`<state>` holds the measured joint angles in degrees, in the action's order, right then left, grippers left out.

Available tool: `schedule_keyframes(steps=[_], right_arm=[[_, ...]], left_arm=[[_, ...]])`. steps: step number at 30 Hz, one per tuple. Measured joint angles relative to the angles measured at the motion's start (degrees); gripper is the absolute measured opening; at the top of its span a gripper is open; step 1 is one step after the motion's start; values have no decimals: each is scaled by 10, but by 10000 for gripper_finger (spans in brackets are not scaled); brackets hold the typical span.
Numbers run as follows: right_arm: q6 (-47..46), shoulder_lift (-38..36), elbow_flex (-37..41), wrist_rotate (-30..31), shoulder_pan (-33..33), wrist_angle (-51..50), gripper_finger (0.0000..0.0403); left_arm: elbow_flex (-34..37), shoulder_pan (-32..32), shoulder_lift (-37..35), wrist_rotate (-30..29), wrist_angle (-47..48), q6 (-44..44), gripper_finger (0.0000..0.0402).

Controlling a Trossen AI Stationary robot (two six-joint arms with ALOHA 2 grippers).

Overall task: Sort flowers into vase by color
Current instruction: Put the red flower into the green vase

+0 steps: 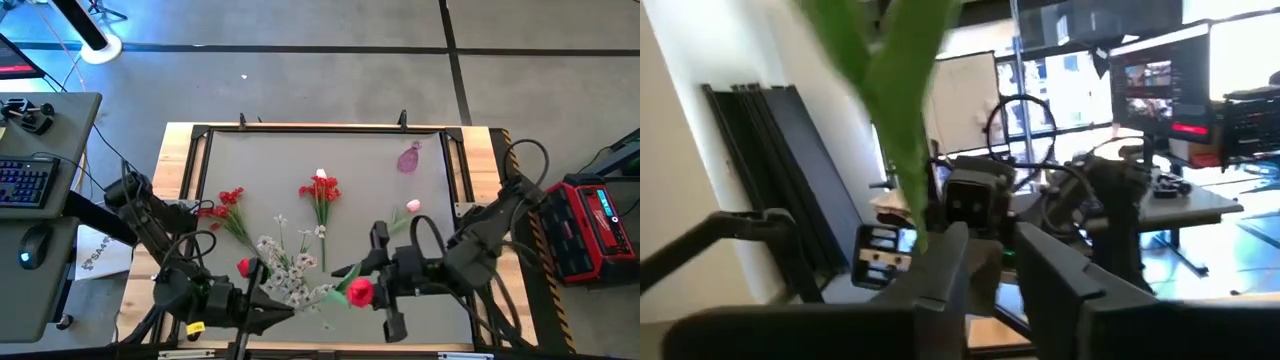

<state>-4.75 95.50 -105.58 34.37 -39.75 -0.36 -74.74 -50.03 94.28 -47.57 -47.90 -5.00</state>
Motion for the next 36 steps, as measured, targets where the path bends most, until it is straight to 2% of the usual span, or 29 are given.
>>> schedule_keyframes(steps=[9,13,16,19,27,32,36], right_arm=[[9,11,0,-35,-2,23,227],[-5,11,0,-23,-1,37,245],[-22,11,0,-22,5,45,224],[-29,11,0,-21,9,47,183],[-36,11,0,-28,11,49,23],[-29,10,-6,-33,14,35,12],[-40,8,-17,-36,19,-3,5]], left_arm=[[0,5,0,-42,0,2,0],[0,5,0,-42,3,4,0],[0,5,0,-42,11,4,0],[0,5,1,-43,13,4,0],[0,1,1,-47,19,4,0],[-1,0,0,-22,46,8,9],[-1,-6,-18,-25,98,40,46]])
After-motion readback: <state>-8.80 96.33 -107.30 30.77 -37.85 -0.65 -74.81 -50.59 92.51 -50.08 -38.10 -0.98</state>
